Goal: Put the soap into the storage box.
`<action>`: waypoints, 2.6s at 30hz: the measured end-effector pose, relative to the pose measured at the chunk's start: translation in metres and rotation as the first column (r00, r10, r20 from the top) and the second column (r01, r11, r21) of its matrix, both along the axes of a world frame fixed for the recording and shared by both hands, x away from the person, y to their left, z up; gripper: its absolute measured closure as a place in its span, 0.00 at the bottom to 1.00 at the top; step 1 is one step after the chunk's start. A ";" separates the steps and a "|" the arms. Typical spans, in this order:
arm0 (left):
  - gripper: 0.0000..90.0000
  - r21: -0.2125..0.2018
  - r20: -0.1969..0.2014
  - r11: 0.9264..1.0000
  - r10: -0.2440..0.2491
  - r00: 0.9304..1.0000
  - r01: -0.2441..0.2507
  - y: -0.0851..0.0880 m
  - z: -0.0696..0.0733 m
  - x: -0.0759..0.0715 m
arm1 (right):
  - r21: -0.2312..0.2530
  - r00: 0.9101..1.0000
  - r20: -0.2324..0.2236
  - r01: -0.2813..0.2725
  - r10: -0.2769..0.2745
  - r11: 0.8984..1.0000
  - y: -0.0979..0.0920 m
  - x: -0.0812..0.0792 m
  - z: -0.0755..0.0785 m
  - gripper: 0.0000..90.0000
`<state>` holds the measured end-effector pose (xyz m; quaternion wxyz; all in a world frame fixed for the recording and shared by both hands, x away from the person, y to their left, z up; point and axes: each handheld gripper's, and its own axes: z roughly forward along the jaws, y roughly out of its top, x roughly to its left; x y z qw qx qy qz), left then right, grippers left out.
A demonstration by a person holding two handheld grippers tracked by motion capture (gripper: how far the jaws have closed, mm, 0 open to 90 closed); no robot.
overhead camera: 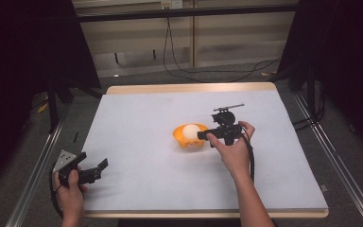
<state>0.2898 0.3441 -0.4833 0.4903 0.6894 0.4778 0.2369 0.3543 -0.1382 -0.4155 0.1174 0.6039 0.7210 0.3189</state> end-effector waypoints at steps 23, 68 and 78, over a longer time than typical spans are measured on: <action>0.01 -0.002 -0.002 1.000 -0.004 1.000 0.004 -0.001 0.000 0.000 | -0.010 0.996 -0.006 0.086 -0.086 0.996 -0.058 -0.025 -0.021 0.00; 0.01 0.010 0.005 1.000 -0.001 1.000 0.001 -0.001 0.000 0.000 | -0.040 0.980 0.058 0.195 -0.193 0.980 -0.150 -0.078 -0.052 0.01; 0.01 0.010 0.005 1.000 -0.002 1.000 0.002 -0.001 0.000 0.000 | -0.037 0.974 0.077 0.218 -0.215 0.975 -0.172 -0.097 -0.058 0.01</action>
